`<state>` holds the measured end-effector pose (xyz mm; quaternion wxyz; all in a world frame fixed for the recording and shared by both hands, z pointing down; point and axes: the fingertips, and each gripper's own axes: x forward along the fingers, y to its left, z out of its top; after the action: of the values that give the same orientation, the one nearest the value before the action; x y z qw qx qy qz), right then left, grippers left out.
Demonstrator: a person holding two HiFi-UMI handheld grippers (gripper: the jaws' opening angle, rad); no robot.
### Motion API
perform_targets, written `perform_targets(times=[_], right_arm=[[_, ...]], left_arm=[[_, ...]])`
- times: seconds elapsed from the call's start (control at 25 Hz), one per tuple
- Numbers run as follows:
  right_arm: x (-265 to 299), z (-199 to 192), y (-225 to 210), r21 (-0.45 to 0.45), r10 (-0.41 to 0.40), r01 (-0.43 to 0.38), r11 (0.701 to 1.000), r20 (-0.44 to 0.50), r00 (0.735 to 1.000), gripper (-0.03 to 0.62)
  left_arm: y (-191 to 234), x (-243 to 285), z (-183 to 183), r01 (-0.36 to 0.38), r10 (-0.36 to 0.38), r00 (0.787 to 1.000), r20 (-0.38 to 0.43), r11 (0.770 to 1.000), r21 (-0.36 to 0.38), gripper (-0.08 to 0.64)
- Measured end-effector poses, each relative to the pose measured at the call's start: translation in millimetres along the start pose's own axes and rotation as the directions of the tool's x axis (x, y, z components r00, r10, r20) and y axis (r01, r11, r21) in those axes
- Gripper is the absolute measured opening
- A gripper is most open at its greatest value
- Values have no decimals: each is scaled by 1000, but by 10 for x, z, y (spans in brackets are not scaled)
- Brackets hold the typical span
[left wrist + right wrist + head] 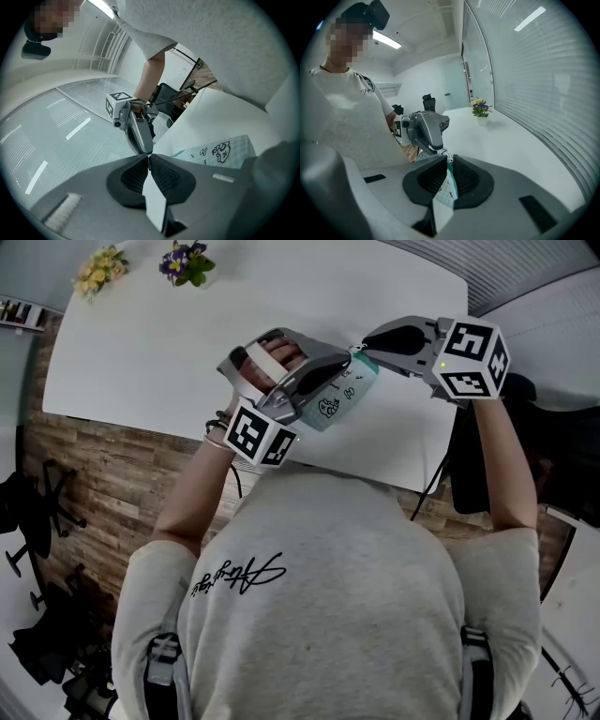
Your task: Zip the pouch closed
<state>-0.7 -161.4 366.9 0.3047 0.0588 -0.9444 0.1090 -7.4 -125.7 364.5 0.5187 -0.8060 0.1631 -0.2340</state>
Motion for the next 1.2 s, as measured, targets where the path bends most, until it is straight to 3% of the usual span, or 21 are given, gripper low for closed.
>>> perform_targets(times=[0.52, 1.08, 1.2], right_arm=[[-127, -5, -160, -67, -102, 97, 993, -70, 992, 41], [-217, 76, -246, -145, -254, 233, 961, -143, 957, 41], [-281, 55, -313, -187, -303, 272, 944, -162, 939, 40]], left_arm=[[140, -41, 37, -42, 42, 999, 9, 999, -27, 18], [224, 2, 55, -80, 79, 997, -7, 992, -98, 18], [256, -11, 78, -86, 87, 996, 3, 990, -114, 18]])
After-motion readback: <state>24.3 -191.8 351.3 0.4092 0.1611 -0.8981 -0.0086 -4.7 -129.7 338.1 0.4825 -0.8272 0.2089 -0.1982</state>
